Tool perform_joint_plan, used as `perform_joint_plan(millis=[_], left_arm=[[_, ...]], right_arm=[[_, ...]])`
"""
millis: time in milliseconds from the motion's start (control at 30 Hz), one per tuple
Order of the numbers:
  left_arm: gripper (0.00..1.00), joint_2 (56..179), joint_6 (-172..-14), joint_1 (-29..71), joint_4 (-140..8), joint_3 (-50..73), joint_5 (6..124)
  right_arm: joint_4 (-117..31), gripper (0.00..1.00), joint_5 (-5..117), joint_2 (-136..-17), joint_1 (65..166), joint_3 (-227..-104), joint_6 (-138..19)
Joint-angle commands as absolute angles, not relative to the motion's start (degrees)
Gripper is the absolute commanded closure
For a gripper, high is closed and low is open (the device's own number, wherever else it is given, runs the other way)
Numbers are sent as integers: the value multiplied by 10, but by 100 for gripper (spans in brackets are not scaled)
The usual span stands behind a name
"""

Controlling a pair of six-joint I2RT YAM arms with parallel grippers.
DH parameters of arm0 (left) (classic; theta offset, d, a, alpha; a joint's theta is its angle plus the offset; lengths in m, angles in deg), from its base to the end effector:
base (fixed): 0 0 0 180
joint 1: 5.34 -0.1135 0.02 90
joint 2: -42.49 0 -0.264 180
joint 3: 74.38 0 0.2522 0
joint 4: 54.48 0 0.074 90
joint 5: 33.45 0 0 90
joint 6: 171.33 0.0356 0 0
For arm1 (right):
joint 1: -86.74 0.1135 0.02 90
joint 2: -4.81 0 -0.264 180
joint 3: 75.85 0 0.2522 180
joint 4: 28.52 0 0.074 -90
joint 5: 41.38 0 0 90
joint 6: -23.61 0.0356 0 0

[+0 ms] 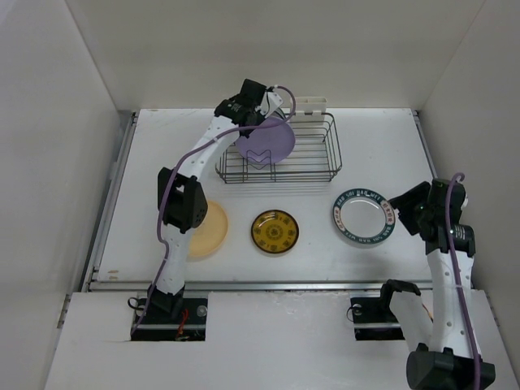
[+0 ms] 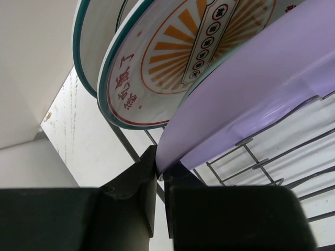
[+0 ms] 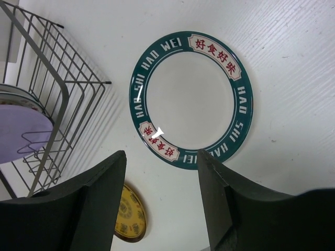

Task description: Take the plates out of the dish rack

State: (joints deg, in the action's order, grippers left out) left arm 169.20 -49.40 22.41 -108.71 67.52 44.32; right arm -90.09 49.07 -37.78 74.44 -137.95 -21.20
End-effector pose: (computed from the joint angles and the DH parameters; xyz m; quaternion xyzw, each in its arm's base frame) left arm 0.4510 -0.2288 0.3227 0.4069 0.8014 0.1117 0.4240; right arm 0.1415 -0.0306 0.3030 0.4380 0.8019 0.1185 0.3886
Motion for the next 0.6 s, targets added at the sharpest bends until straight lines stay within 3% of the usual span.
perform_joint_plan(millis=[0,300,567], left_arm=[[100,1647,-518,228,-1096,672,435],[100,1599,-534,228,-1156,760,410],[100,1535,-544,228,-1149,728,389]], right_arm=[[-904,38,498,-372,749,-1399,-220],[-892,38,538,-367,749,-1438,-220],[-860,38,551,-398,759,-1468,-231]])
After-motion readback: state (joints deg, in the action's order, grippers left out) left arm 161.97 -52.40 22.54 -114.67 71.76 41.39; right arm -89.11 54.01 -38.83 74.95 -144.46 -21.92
